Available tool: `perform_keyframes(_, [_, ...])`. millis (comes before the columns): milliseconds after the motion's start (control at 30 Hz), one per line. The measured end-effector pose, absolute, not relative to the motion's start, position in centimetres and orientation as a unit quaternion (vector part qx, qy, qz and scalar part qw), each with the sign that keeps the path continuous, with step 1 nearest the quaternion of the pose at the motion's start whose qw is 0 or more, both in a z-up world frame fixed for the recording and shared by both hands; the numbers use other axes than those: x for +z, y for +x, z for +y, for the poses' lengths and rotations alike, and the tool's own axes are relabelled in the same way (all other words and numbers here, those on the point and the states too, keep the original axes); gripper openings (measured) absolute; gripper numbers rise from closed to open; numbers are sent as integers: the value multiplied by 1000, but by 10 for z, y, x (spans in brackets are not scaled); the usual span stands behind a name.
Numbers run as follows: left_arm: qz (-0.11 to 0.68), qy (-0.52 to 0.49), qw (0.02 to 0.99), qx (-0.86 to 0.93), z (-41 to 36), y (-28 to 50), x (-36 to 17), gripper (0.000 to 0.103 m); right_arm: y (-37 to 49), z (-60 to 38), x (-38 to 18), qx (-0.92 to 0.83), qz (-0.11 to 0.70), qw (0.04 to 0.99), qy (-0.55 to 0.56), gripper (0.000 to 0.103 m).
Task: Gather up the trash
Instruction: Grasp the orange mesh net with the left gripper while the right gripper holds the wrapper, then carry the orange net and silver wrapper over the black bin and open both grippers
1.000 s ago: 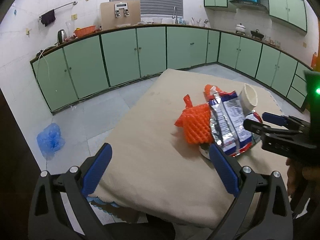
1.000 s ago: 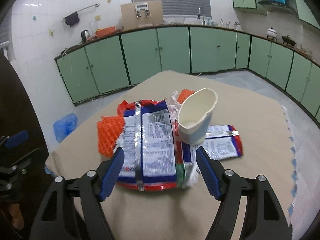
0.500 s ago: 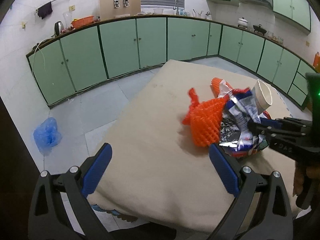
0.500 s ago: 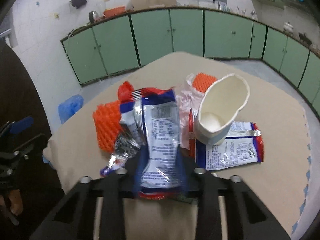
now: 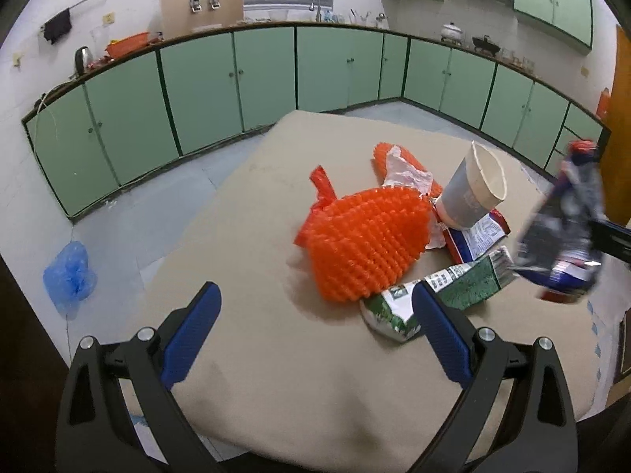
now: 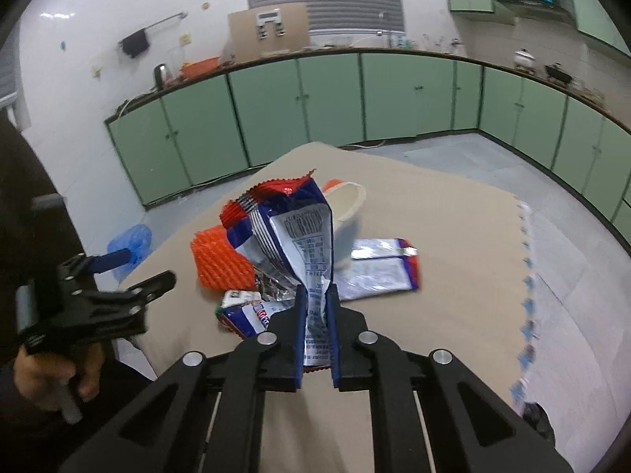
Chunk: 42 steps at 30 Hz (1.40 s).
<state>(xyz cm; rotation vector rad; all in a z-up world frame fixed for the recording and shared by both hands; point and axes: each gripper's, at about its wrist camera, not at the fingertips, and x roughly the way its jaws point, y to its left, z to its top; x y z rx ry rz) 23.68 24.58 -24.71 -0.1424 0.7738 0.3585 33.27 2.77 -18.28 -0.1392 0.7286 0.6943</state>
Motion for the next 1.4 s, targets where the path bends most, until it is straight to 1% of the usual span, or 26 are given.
perform_keyframes(100, [382,-58,906,175,243,253,-259,93,338,16,-187,321,354,876,-58,10])
perform_keyframes(167, [390,-65,903,169,245,263,-266,79,342,15,-192,317,358,877,-55,10])
perform_keyframes(267, [402,-75,896,169,249,276,-278,69,348,12,-199,314,363,876,-51,10])
perform_keyframes(300, [406,-79,895,168,251,279,-280,57,349,11,-200,313,365,875,-51,10])
perform_keyframes(333, [407,-83,894,165,252,280,-281,35,351,10,-202,312,367,875,-49,10])
perform_keyframes(367, [408,-89,894,161,253,279,-281,24,353,9,-204,311,369,875,-48,10])
perform_keyframes(400, [405,-95,896,155,253,277,-279,16,354,6,-205,310,370,874,-47,10])
perform_keyframes(433, [400,-94,899,155,252,274,-277,12,354,4,-206,310,371,874,-45,10])
perform_keyframes(567, [375,-93,910,150,245,257,-259,10,352,-2,-203,307,371,875,-40,10])
perform_keyframes(767, [355,-94,919,145,231,235,-233,9,338,-11,-191,304,363,880,-36,10])
perform_keyframes(1167, [340,-83,929,118,198,202,-200,9,304,-55,-166,279,347,895,-19,10])
perform_keyframes(1400, [340,-68,935,71,154,193,-190,9,286,-95,-162,246,350,904,-13,10])
